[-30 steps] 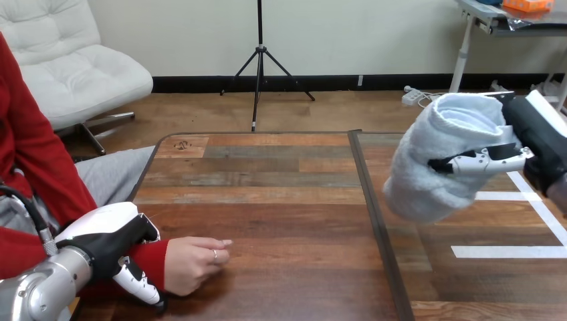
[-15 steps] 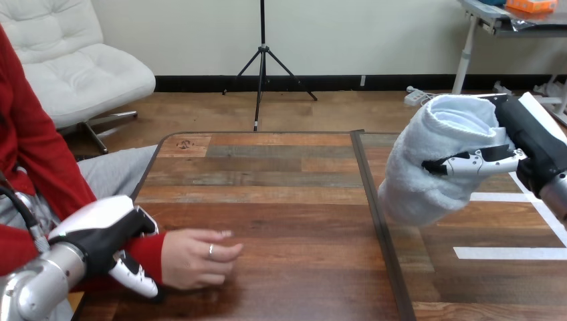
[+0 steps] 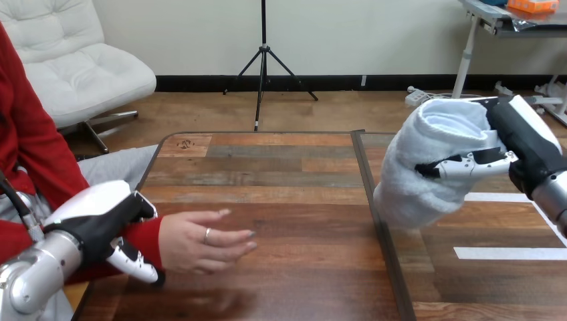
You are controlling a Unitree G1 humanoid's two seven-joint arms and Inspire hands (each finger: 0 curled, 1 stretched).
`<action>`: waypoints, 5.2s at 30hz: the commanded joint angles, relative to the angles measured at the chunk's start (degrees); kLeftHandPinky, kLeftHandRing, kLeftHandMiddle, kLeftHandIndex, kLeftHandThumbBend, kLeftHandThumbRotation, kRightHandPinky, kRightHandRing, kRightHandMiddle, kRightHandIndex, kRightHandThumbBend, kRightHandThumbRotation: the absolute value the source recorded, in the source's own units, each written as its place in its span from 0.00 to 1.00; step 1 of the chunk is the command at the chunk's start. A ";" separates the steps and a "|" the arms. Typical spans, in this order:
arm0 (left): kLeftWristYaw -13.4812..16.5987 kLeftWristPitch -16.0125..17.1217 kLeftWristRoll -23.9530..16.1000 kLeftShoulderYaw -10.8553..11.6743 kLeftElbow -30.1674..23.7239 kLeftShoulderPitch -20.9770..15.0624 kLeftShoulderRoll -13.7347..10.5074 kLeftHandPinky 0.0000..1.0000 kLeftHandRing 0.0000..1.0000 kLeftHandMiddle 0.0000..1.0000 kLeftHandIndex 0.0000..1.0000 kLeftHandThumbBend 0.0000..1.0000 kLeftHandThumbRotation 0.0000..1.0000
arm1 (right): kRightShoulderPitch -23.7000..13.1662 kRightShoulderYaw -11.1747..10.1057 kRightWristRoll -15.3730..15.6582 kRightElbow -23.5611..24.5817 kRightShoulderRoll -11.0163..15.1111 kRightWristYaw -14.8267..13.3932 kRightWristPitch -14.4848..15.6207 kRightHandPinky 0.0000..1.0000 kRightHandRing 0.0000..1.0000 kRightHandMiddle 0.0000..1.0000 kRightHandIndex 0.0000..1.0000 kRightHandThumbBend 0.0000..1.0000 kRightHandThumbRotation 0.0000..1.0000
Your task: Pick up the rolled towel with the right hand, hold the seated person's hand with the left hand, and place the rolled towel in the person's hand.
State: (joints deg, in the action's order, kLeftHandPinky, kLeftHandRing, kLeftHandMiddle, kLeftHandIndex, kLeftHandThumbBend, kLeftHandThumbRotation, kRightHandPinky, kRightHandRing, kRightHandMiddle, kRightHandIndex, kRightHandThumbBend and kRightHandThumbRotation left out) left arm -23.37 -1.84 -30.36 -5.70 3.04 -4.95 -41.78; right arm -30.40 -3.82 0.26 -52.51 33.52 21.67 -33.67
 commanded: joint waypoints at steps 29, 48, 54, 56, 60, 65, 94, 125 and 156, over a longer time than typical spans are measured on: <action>-0.28 3.71 3.33 3.78 -4.46 -12.33 -1.56 0.22 0.28 0.36 0.37 0.72 0.00 | -2.61 -0.20 0.60 4.52 -3.45 -2.88 -0.32 0.34 0.38 0.41 0.43 0.85 0.00; -0.26 4.95 3.22 2.78 -3.88 -13.95 -0.36 0.23 0.29 0.37 0.37 0.73 0.00 | -2.74 0.69 2.37 6.13 -6.54 -4.27 0.90 0.31 0.35 0.41 0.43 0.85 0.00; 0.25 5.73 3.81 2.75 -3.22 -14.09 0.35 0.22 0.28 0.37 0.37 0.74 0.00 | -2.67 1.12 3.02 6.84 -7.53 -4.78 1.20 0.32 0.36 0.41 0.43 0.84 0.00; 0.40 5.96 3.72 2.66 -3.03 -14.19 0.51 0.22 0.28 0.36 0.37 0.74 0.00 | -2.63 1.33 3.05 7.22 -7.94 -4.75 1.52 0.32 0.36 0.41 0.43 0.84 0.00; 0.35 6.12 3.68 2.47 -2.48 -14.62 0.82 0.22 0.28 0.36 0.37 0.74 0.00 | -2.82 1.68 3.55 7.29 -8.52 -5.07 1.71 0.32 0.36 0.41 0.43 0.83 0.00; 0.27 5.84 3.17 2.16 -2.49 -15.00 1.06 0.22 0.28 0.37 0.37 0.73 0.00 | -3.05 1.98 3.86 7.22 -9.49 -5.09 1.26 0.32 0.36 0.41 0.42 0.83 0.00; 0.86 4.80 2.78 1.38 -1.17 -17.67 4.34 0.27 0.34 0.42 0.40 0.73 0.00 | -3.54 3.90 5.32 10.87 -14.05 -6.08 5.40 0.30 0.36 0.41 0.42 0.84 0.00; 0.98 1.73 1.90 0.21 -0.75 -20.32 7.54 0.27 0.34 0.42 0.41 0.70 0.00 | -3.83 5.59 5.41 16.87 -18.54 -5.17 8.13 0.29 0.34 0.39 0.41 0.84 0.00; 1.37 3.84 2.39 -0.26 1.11 -20.52 8.24 0.25 0.32 0.41 0.41 0.68 0.00 | -5.40 8.81 4.99 24.41 -23.04 -4.15 13.91 0.28 0.33 0.38 0.41 0.83 0.00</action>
State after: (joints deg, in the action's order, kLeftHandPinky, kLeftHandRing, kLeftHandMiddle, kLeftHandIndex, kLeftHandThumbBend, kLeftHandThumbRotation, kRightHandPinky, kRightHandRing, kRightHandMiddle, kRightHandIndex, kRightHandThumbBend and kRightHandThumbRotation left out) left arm -24.03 0.43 -29.61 -6.96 5.13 -19.80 -34.10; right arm -29.53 4.46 6.66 -32.71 12.72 17.26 -19.54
